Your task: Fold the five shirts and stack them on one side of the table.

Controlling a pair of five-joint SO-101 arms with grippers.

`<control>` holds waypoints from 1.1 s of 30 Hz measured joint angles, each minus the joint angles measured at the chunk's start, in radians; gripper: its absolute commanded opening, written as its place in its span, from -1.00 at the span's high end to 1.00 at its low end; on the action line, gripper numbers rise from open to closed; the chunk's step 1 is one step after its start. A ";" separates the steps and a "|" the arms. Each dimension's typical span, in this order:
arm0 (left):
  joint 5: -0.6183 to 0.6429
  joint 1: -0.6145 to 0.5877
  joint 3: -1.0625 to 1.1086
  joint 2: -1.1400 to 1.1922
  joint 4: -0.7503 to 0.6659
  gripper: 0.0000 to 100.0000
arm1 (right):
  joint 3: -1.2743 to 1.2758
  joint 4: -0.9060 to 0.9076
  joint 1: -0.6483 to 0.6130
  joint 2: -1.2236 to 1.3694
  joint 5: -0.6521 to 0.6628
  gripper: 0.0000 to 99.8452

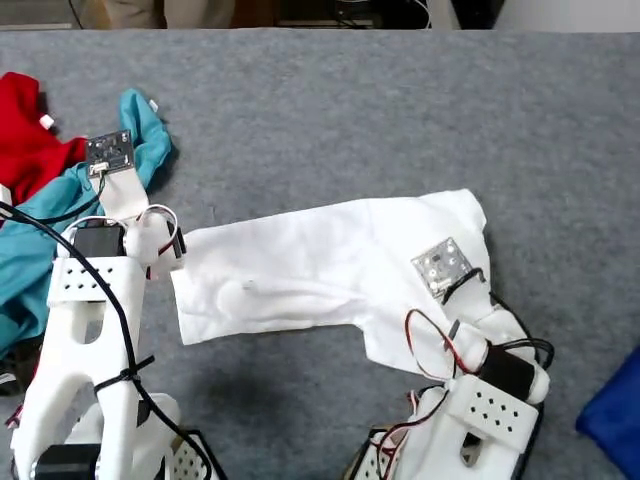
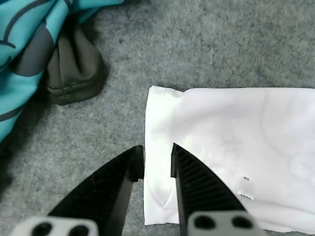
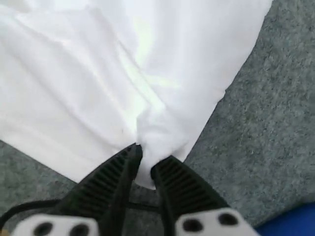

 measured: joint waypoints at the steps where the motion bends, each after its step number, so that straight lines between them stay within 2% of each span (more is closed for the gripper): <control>1: 0.000 0.000 0.000 0.000 0.000 0.79 | 0.000 0.000 0.000 0.000 0.003 0.58; 8: 0.000 0.048 -0.018 0.000 0.000 0.79 | -0.190 0.009 -0.008 0.000 0.005 0.54; 11: 0.000 0.052 -0.043 0.000 0.000 0.79 | -0.269 0.066 -0.092 0.000 0.000 0.54; 15: 0.000 0.052 -0.055 0.000 0.000 0.79 | -0.285 0.083 -0.239 0.002 -0.087 0.55; 17: 0.000 0.052 -0.055 0.000 0.000 0.79 | -0.287 0.055 -0.284 0.032 -0.126 0.62; 22: 0.000 0.052 -0.055 0.000 0.000 0.79 | -0.299 -0.049 -0.302 0.227 -0.196 0.79; 28: 0.000 0.052 -0.055 0.000 0.028 0.79 | -0.489 -0.077 -0.302 0.565 -0.233 0.79; 33: 0.000 0.052 -0.055 0.000 0.028 0.79 | -0.681 -0.017 -0.301 0.832 -0.238 0.79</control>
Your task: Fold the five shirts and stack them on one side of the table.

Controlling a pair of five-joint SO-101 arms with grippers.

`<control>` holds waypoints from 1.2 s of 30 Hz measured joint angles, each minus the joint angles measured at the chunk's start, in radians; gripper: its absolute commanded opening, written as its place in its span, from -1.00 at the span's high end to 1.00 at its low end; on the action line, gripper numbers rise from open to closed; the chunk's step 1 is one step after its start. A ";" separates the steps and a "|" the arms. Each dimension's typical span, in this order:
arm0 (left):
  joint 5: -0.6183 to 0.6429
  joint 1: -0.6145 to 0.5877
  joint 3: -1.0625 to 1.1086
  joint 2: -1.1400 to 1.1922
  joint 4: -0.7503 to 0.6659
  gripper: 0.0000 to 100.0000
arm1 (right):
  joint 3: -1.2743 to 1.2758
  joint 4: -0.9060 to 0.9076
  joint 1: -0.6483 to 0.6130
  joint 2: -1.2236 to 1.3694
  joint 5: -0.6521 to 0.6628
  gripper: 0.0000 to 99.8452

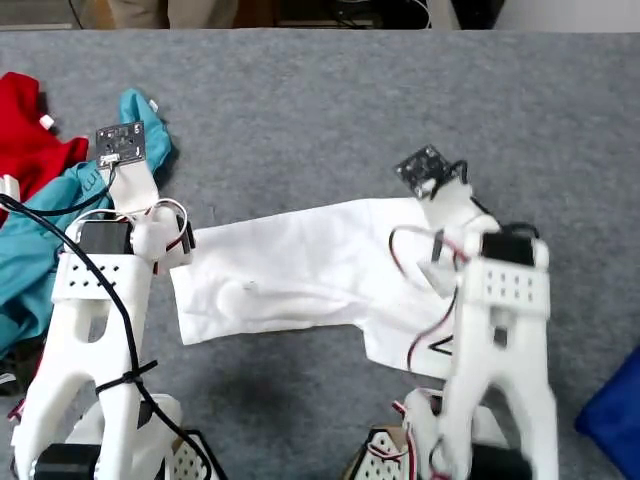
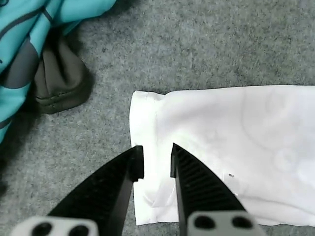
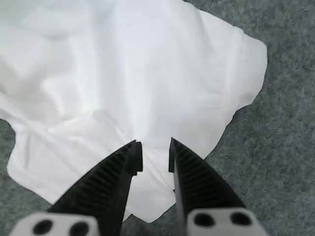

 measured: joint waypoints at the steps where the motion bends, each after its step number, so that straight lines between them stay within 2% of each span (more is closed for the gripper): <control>1: 0.000 0.000 0.000 0.000 0.000 0.79 | -0.037 0.005 0.000 0.043 -0.008 0.79; 8: 0.000 0.000 0.000 0.014 -0.008 0.80 | -0.364 0.054 0.000 0.331 -0.049 0.79; 15: 0.000 0.035 -0.081 0.230 -0.034 0.79 | -0.654 0.092 0.000 0.634 -0.084 0.79; 27: 0.000 0.037 -0.408 0.729 0.006 0.80 | -0.882 0.092 0.000 0.954 -0.097 0.80; 29: 0.000 0.037 -0.446 0.781 0.012 0.81 | -0.905 0.092 0.000 0.991 -0.097 0.80; 33: 0.000 0.037 -0.493 0.842 0.012 0.97 | -0.948 0.092 0.000 1.057 -0.097 0.87; 36: 0.000 0.040 -0.522 0.852 0.012 0.96 | -0.977 0.092 0.000 1.092 -0.097 0.91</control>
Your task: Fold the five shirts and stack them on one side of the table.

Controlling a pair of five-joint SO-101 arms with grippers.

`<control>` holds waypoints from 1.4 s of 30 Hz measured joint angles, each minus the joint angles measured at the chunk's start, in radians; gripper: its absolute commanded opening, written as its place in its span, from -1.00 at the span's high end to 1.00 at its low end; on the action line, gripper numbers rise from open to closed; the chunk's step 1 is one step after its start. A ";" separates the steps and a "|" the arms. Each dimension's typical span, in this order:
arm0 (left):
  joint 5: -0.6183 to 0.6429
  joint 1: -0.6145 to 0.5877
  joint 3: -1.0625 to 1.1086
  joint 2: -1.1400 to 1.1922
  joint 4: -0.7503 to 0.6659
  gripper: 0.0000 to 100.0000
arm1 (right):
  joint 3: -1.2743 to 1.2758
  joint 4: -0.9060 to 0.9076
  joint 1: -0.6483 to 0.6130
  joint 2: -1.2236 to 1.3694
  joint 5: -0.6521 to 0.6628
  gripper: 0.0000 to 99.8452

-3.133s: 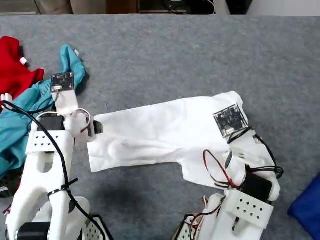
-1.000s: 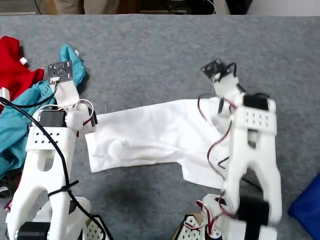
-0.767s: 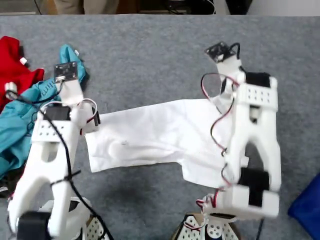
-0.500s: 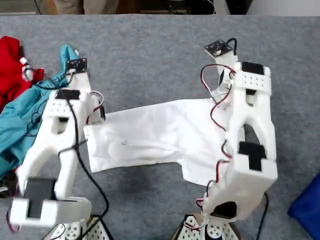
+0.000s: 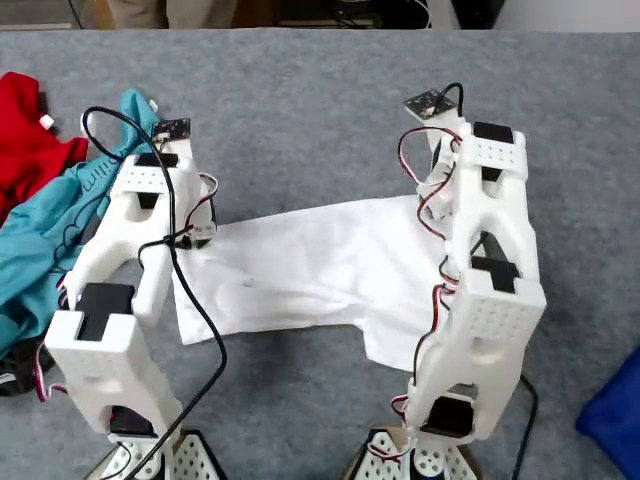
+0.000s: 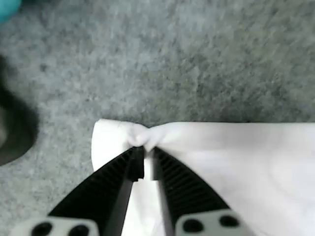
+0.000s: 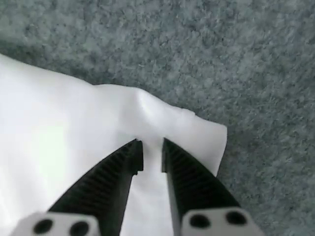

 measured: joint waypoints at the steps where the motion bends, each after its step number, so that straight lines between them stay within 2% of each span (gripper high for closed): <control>1: 0.000 0.000 -0.009 0.000 0.000 0.96 | -0.011 0.000 0.000 0.009 0.000 0.92; 8: 0.000 0.000 -0.021 0.000 -0.057 0.96 | -0.068 0.000 0.000 0.023 0.000 0.99; 19: 0.000 -0.012 -0.150 0.002 -0.058 0.96 | -0.094 0.000 0.000 0.023 -0.031 0.99; 27: 0.000 -0.014 -0.163 0.002 -0.058 0.96 | -0.094 0.002 0.000 0.023 -0.037 0.98; 33: 0.000 -0.014 -0.181 0.002 -0.058 0.96 | -0.172 0.071 0.000 0.023 -0.037 0.98; 42: 0.009 -0.043 -0.242 0.002 -0.003 0.60 | -0.186 0.060 0.000 0.029 -0.038 0.98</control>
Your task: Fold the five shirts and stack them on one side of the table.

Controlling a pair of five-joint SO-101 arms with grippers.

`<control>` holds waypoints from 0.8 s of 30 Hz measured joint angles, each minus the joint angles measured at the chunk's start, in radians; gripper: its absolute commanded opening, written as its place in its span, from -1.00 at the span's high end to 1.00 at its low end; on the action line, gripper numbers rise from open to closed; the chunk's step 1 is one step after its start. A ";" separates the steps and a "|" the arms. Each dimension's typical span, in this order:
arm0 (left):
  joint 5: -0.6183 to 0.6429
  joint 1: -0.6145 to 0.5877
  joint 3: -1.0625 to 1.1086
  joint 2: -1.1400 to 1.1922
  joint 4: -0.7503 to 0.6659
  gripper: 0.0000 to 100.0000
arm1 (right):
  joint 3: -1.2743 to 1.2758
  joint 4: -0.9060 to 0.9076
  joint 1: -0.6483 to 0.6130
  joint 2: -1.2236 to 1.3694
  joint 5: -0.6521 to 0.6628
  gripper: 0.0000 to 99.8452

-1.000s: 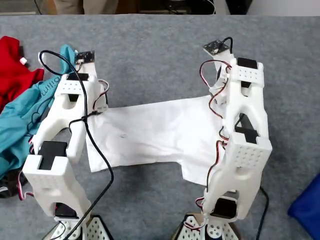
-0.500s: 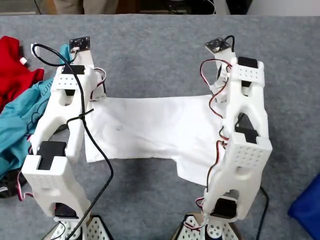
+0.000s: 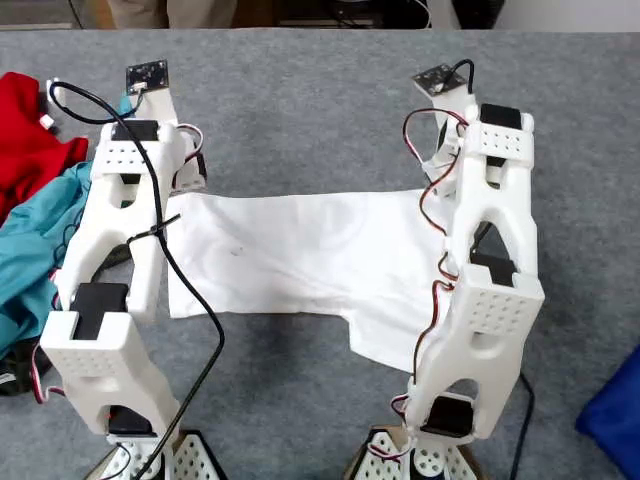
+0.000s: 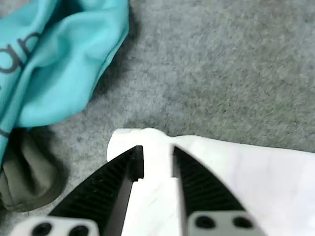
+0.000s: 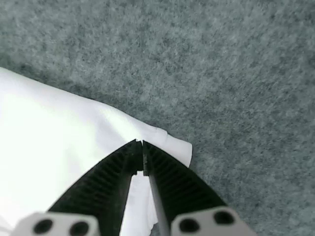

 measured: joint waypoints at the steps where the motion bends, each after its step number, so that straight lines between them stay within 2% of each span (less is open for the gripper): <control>1: 0.012 -0.002 0.000 0.000 0.000 0.60 | 0.002 -0.002 0.000 0.000 0.000 0.98; 11: 0.034 -0.003 -0.003 0.141 0.057 0.60 | 0.005 -0.008 0.000 0.000 0.000 0.98; 15: 0.044 0.009 -0.023 0.186 0.101 0.74 | 0.005 -0.008 0.000 0.000 0.000 0.98; 18: 0.044 0.041 -0.068 0.187 0.173 0.81 | 0.005 -0.008 0.000 0.000 0.000 0.98; 24: 0.044 0.077 -0.207 0.187 0.358 0.81 | 0.005 -0.008 0.000 0.038 0.000 0.98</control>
